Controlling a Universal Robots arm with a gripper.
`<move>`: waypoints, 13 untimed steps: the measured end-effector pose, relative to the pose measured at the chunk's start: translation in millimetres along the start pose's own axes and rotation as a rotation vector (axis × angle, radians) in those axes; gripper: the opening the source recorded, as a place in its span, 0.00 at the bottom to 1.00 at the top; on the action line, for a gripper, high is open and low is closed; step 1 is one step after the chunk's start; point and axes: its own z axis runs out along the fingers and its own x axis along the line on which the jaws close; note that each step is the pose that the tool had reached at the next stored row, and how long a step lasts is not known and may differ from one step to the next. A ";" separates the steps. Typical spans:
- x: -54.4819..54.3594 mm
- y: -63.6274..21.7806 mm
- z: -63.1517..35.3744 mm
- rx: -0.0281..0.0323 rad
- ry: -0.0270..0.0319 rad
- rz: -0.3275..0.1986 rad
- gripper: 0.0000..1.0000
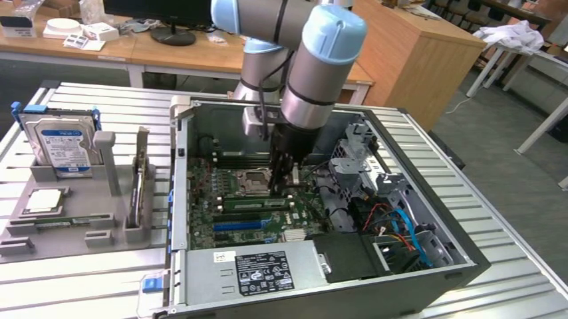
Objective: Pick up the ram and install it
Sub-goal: 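Insert the ram into the slot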
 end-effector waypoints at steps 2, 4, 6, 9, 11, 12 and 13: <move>-0.2 0.4 -8.6 0.0000 0.0001 0.000 0.25; -0.5 0.8 -17.3 0.0000 0.0000 0.000 0.25; -0.8 1.2 -25.5 0.0000 0.0002 0.000 0.25; -1.2 1.6 -36.1 0.0003 0.0002 0.000 0.25; -1.4 2.0 -44.4 0.0004 0.0001 0.000 0.25; -1.5 2.2 -48.8 0.0003 0.0002 0.000 0.25; -1.7 2.4 -53.3 0.0003 0.0003 0.000 0.25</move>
